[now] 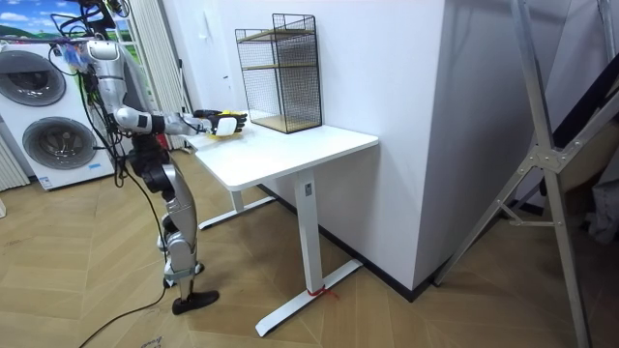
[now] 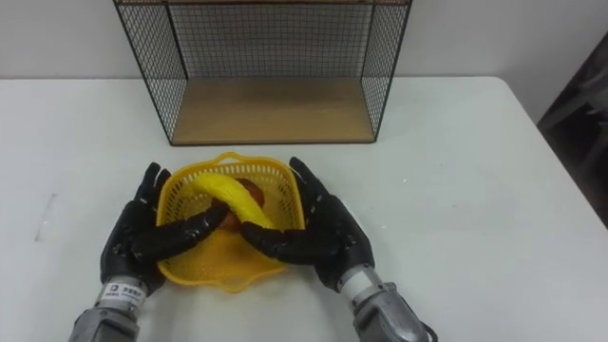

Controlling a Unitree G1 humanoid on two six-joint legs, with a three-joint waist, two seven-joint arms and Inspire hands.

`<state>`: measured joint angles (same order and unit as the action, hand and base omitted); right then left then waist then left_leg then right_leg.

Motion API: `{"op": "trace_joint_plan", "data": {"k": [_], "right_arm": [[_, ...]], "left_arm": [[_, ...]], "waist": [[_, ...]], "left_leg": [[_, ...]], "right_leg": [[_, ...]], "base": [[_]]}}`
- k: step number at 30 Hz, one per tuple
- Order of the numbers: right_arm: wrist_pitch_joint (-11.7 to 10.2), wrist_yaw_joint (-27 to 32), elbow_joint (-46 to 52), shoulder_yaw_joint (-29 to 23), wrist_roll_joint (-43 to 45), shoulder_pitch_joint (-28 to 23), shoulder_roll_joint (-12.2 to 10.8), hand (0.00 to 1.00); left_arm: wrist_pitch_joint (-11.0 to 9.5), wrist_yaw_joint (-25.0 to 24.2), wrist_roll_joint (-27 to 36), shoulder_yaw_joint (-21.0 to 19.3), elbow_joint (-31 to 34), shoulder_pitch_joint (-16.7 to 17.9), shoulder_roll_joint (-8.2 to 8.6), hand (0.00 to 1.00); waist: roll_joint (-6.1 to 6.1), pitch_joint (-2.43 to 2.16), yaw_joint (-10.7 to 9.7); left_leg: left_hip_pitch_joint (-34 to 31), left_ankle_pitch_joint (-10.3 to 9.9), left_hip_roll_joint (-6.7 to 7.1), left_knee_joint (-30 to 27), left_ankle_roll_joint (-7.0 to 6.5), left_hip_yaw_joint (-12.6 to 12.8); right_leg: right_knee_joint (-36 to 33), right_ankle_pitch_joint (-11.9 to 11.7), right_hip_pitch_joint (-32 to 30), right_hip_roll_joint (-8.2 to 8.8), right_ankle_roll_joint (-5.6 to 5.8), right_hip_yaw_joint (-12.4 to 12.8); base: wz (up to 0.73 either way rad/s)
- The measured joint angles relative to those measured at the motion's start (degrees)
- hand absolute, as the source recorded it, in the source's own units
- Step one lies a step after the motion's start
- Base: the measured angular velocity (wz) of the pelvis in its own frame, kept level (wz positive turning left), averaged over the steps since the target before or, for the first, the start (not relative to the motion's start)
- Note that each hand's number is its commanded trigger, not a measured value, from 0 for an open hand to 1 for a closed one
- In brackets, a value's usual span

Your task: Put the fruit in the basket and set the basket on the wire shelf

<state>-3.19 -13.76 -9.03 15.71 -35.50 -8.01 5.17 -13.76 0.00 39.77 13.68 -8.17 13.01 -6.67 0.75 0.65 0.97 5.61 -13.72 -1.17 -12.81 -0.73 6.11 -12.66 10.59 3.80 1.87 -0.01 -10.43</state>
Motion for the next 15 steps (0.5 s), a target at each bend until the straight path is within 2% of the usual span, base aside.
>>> {"op": "trace_joint_plan", "data": {"k": [4, 7, 15], "right_arm": [[-0.1, 1.43, 0.0, 0.52, 0.0, 1.4, -0.02, 0.0], [-1.02, 2.33, 0.0, 0.9, -0.04, 1.49, -0.02, 0.0], [-1.11, 3.26, 0.0, 0.97, -0.04, 1.59, -0.08, 0.0]], "left_arm": [[-0.15, 0.0, -0.04, 0.14, 0.03, -0.11, 0.0, 0.0], [-0.17, 0.0, -0.04, 0.37, 0.1, -0.16, 0.0, 0.0], [-0.55, 0.0, -0.71, 1.12, 0.11, -0.34, 0.08, 0.0]], "waist": [[-0.08, 0.09, -0.44], [-0.11, 0.13, -0.57], [-0.18, 0.2, -0.89]], "left_leg": [[-0.17, 0.0, 0.0, 0.15, 0.0, 0.17], [-0.2, 0.0, -0.03, 0.16, 0.0, 0.19], [-0.96, -0.01, -0.08, 0.16, -0.01, 0.56]], "right_leg": [[-0.21, 0.0, -0.03, -0.06, 0.0, 0.32], [-0.27, 0.0, -0.06, -0.11, 0.0, 0.43], [-0.99, -0.01, -1.0, -0.17, -0.01, 0.82]], "base": [[0.0], [0.0], [-0.02]]}}
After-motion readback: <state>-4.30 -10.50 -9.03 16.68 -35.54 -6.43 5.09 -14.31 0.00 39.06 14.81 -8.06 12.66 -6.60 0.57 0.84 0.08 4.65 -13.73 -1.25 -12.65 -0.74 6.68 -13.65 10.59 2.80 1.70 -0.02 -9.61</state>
